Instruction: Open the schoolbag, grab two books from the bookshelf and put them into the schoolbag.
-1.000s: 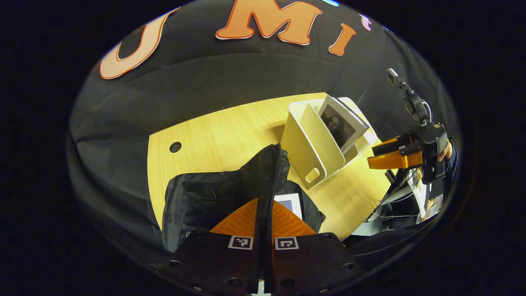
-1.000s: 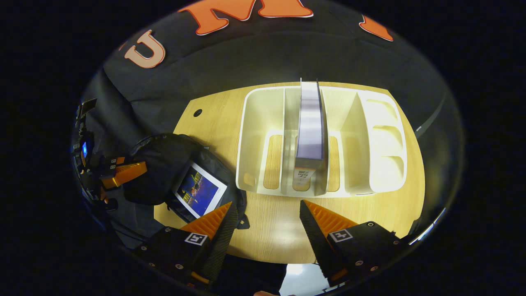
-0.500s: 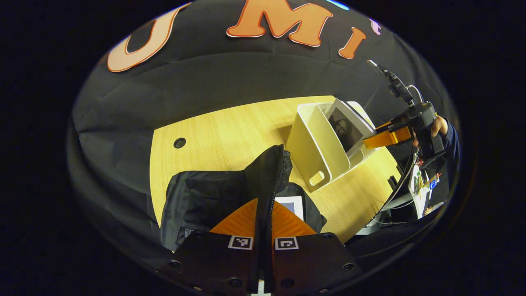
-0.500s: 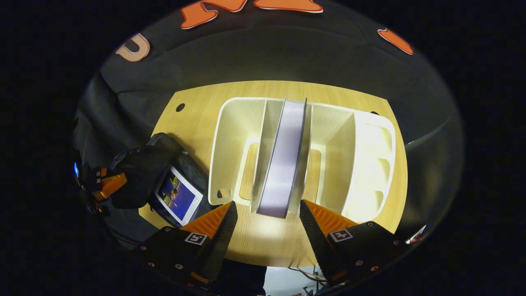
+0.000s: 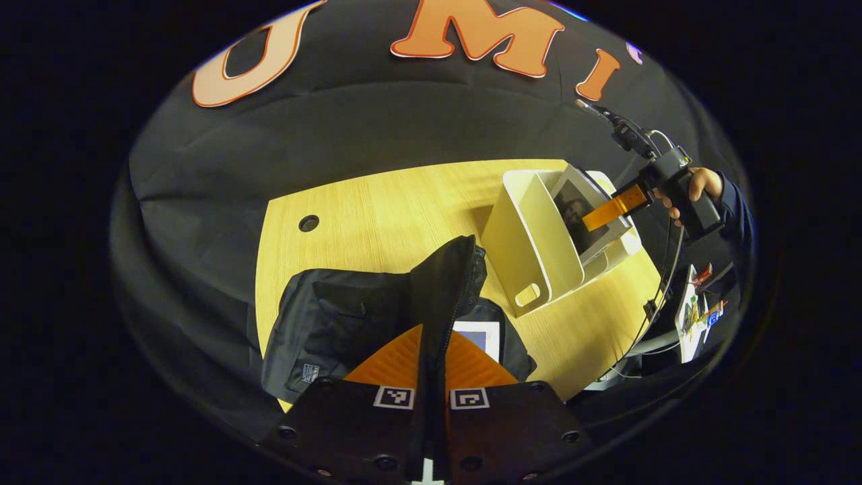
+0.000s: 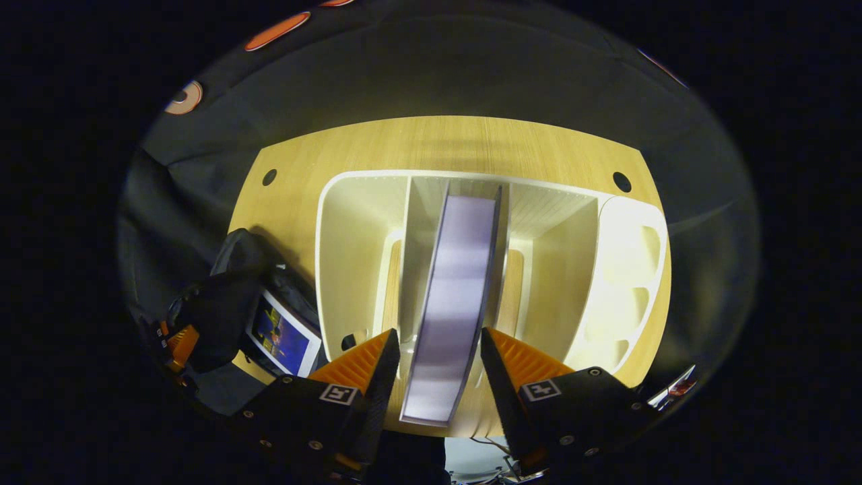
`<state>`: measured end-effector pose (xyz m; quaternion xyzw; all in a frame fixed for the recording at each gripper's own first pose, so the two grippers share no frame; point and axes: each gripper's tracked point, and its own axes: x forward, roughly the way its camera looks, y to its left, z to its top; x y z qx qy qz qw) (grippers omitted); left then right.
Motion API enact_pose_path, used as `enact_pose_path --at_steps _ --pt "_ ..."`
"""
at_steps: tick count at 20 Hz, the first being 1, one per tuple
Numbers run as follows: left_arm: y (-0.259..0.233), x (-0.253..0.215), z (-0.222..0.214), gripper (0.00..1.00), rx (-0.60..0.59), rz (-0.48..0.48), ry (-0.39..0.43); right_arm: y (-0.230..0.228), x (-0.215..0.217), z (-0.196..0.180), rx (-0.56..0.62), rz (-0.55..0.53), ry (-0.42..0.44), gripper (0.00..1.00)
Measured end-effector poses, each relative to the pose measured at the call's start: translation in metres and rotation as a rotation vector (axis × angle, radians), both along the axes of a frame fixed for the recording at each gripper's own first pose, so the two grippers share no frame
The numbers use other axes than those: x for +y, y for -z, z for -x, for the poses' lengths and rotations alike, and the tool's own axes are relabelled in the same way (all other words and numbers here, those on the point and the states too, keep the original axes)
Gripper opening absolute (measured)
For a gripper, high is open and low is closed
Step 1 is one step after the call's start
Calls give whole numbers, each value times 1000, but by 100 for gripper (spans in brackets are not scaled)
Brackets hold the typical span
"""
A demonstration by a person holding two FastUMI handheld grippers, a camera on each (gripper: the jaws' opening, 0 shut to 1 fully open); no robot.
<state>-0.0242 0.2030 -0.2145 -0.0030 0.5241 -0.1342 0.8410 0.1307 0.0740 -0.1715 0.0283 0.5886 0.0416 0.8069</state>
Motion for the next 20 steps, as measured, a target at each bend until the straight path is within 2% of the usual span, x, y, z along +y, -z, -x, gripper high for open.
enact_pose_path --at_steps 2,3,4,5,6,7,20 --pt "-2 0 3 6 -5 4 -8 2 2 0 15 0 25 64" --pt "-2 0 5 6 -8 6 -11 4 0 -1 11 11 41 51" --pt "-3 0 6 6 -9 11 -10 1 -1 1 7 18 44 42" --pt "-4 1 9 6 -12 13 -7 0 -1 4 1 29 54 39" --pt "-3 3 8 6 -13 15 1 -2 0 6 -4 31 62 31" --pt "-4 3 7 6 -17 17 6 -4 2 10 -10 27 74 37" --pt "-2 2 16 6 -38 58 140 -28 3 105 -60 -30 222 36"
